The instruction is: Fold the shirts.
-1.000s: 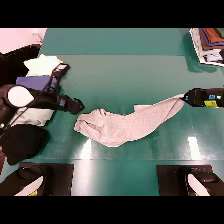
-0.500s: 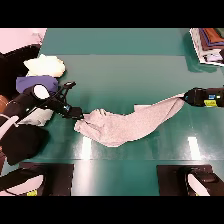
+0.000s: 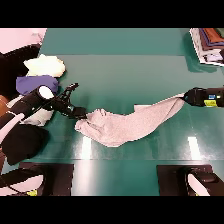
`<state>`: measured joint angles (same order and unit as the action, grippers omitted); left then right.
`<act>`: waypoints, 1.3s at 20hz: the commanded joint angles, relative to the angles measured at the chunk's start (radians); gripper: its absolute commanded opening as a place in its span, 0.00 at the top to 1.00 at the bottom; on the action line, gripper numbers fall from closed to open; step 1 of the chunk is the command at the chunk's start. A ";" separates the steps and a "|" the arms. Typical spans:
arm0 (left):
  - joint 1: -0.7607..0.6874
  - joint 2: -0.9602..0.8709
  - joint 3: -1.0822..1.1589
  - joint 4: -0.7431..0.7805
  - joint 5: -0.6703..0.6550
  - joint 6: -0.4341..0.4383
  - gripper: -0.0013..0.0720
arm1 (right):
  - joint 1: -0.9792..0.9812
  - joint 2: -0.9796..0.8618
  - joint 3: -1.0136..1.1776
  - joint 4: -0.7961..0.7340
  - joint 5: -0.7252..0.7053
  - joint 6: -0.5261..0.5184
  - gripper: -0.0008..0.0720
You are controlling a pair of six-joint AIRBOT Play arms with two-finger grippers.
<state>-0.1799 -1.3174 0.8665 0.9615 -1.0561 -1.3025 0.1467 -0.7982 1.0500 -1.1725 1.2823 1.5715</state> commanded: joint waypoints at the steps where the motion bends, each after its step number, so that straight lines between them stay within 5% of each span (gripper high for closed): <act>1: -0.001 -0.002 -0.001 -0.003 -0.003 0.008 0.95 | 0.000 0.000 0.000 0.000 0.000 0.001 0.97; 15: 0.000 0.343 0.456 0.277 -0.004 -0.071 0.96 | 0.000 0.000 0.274 -0.033 0.003 -0.014 0.98; 26: 0.000 0.452 1.271 0.349 -0.035 -0.138 0.95 | -0.001 0.000 0.845 -0.070 0.031 -0.073 0.98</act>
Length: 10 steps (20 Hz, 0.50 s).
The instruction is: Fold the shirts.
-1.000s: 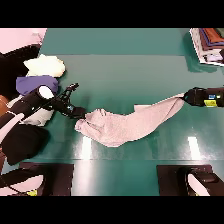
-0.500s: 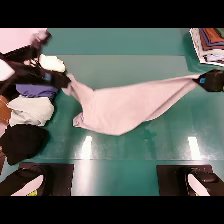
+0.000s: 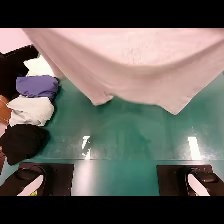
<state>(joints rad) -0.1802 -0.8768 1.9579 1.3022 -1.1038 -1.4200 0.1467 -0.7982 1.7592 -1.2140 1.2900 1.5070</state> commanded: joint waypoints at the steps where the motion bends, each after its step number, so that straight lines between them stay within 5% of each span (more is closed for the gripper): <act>1: 0.000 0.012 0.215 -0.001 0.022 -0.021 0.96 | -0.001 0.000 0.179 -0.056 0.045 -0.008 0.98; 10: 0.000 -0.060 0.174 0.037 0.133 -0.012 0.96 | -0.002 -0.076 0.250 -0.150 0.274 0.111 0.98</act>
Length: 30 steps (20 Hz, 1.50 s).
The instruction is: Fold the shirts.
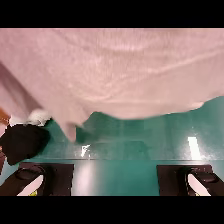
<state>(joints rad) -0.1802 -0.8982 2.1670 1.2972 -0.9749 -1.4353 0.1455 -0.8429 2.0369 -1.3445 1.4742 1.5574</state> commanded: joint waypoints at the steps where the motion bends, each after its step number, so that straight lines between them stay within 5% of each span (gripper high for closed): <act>1: 0.000 -0.066 -0.100 0.064 -0.014 0.003 0.96 | 0.000 -0.054 -0.076 -0.019 0.122 0.083 0.98; 7: 0.000 -0.416 -0.418 0.125 -0.095 -0.031 0.95 | 0.000 -0.298 -0.340 -0.019 0.190 0.102 0.98; 12: 0.000 -0.709 -0.441 0.110 -0.041 -0.022 0.95 | 0.000 -0.510 -0.465 -0.010 -0.026 0.049 0.97; 17: 0.003 -0.755 -0.435 0.114 -0.010 -0.023 0.95 | 0.000 -0.692 -0.372 -0.009 -0.086 0.049 0.97; 18: 0.012 -0.753 -0.428 0.110 -0.026 -0.024 0.88 | 0.000 -0.722 -0.339 -0.005 -0.083 0.048 0.94; 19: 0.022 -0.751 -0.421 0.110 -0.048 -0.029 0.51 | -0.003 -0.742 -0.312 0.019 -0.079 0.044 0.71; 20: 0.035 -0.746 -0.414 0.108 -0.075 -0.035 0.28 | -0.013 -0.756 -0.287 0.069 -0.071 0.029 0.51; 25: 0.158 -0.618 -0.423 0.104 -0.309 -0.057 0.30 | -0.078 -0.690 -0.326 0.264 -0.023 -0.060 0.51; 30: 0.164 -0.315 -0.840 0.109 -0.330 -0.050 0.30 | -0.124 -0.424 -0.655 0.264 -0.089 -0.100 0.51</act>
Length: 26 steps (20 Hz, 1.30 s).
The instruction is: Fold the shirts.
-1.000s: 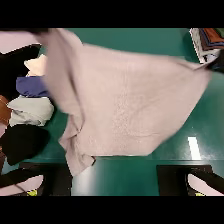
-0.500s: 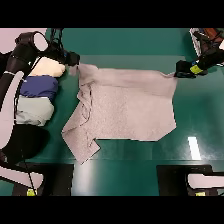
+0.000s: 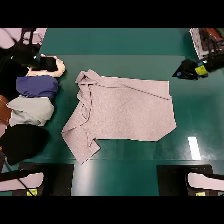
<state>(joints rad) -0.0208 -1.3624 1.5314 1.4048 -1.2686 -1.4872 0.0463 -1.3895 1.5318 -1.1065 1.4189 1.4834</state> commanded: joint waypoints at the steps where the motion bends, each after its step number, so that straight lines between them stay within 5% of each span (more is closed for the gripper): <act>1: -0.009 0.204 -0.307 0.001 -0.030 0.002 0.30 | -0.025 0.169 -0.203 0.023 -0.048 -0.027 0.51; 8: -0.093 0.386 -0.802 -0.006 0.056 -0.029 0.30 | -0.025 0.368 -0.413 0.014 -0.085 -0.027 0.51; 21: -0.094 0.386 -0.949 -0.123 0.131 0.029 0.30 | -0.025 0.433 -0.475 0.014 -0.082 -0.026 0.51; 22: -0.094 0.386 -0.952 -0.121 0.140 0.028 0.50 | -0.025 0.433 -0.475 0.010 -0.079 -0.026 0.50; 23: -0.094 0.386 -0.951 -0.121 0.150 0.028 0.88 | -0.026 0.433 -0.475 0.000 -0.069 -0.026 0.50; 26: -0.094 0.386 -0.932 -0.123 0.156 0.016 0.95 | -0.090 0.433 -0.503 -0.019 0.026 -0.025 0.50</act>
<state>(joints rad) -0.1143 -0.9771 0.5903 1.2873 -1.1240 -1.4624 -0.0032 -0.9569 1.0481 -1.1095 1.3705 1.4567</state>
